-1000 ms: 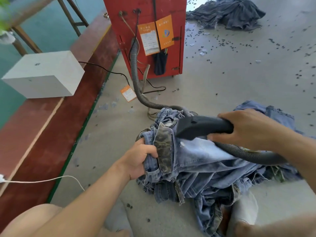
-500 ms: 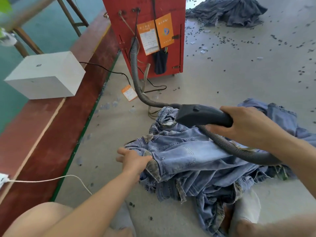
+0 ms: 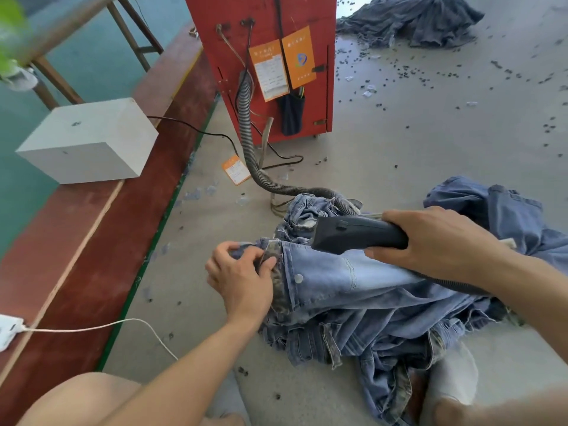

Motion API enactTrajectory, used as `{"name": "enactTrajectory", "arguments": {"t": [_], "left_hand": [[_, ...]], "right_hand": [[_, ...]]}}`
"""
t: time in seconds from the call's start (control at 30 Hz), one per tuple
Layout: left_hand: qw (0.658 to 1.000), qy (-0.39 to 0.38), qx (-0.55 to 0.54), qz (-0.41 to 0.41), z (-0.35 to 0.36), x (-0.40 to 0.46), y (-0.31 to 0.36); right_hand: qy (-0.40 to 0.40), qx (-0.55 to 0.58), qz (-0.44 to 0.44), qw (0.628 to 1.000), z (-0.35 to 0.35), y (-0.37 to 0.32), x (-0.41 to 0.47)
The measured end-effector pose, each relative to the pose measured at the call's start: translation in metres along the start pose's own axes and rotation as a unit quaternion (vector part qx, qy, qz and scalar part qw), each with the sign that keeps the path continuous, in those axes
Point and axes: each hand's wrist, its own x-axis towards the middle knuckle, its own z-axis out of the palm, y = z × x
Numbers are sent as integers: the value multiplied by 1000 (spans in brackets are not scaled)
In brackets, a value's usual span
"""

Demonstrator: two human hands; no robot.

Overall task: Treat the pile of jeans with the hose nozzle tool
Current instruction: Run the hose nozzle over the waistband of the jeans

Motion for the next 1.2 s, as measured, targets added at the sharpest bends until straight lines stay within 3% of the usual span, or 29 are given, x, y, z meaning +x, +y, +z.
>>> {"name": "enactTrajectory", "arguments": {"t": [0.03,0.1,0.17,0.27,0.3,0.37,0.5,0.63,0.7,0.83,1.0,1.2], "left_hand": [[999,15,-37,34,0,-2,3],[982,-60,-177,7,-4,0,12],[908,-166,-369,-107,-11,4,22],[755,-266,-564,-202,-18,5,33],[721,-289,-595,-207,-18,4,33],[687,-322,-617,-209,-20,3,33],[644,-337,-644,-239,-24,9,27],[596,-367,-664,-265,-23,14,23],[577,-385,-668,-270,-22,11,23],[586,-385,-662,-264,-18,11,24],[586,-398,-662,-243,-20,13,24],[572,-424,-665,-226,-21,7,29]], "right_hand": [[-1,2,-2,1000,0,1,1],[-8,13,-14,1000,-2,3,1],[-24,20,-31,999,-5,3,1],[-44,9,-40,998,-4,-3,3],[-44,-6,-43,998,0,-8,4],[-21,-22,-40,999,8,-18,8],[50,53,-14,997,7,-21,15],[-35,23,-36,998,-7,-6,12],[-36,4,-25,999,5,-14,13],[53,66,12,996,13,-24,21],[-43,70,-20,996,0,-6,14],[43,89,36,994,6,-13,27]]}}
